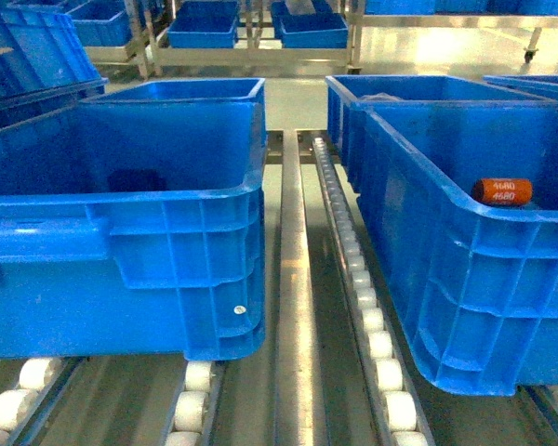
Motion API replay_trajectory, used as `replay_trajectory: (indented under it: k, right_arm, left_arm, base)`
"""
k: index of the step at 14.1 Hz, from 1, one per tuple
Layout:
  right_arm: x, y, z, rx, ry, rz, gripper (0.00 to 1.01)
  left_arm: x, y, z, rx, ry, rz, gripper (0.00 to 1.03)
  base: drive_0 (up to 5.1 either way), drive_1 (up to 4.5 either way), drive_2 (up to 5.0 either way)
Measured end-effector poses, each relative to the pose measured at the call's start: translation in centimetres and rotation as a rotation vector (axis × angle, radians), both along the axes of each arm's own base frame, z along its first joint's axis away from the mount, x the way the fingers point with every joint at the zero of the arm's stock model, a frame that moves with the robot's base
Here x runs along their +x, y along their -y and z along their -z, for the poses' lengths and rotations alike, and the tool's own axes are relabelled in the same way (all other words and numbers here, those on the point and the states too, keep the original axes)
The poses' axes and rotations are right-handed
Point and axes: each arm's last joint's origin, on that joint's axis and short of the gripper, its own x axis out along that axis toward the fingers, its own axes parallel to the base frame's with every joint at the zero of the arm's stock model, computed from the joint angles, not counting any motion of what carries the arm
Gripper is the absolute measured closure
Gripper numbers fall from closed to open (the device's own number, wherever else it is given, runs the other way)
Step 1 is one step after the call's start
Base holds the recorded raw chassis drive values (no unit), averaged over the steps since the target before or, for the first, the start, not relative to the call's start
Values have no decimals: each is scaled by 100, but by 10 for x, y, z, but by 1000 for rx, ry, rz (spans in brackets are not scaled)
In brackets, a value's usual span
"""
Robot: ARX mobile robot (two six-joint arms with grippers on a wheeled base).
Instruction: Sort blue parts and orange caps into right shelf containers
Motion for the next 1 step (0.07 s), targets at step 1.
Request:
replay_trajectory:
  k: [1]
  right_arm:
    - [0,0,0,0,0,0,94]
  left_arm:
    - [0,0,0,0,0,0,98]
  base:
    - [0,0,0]
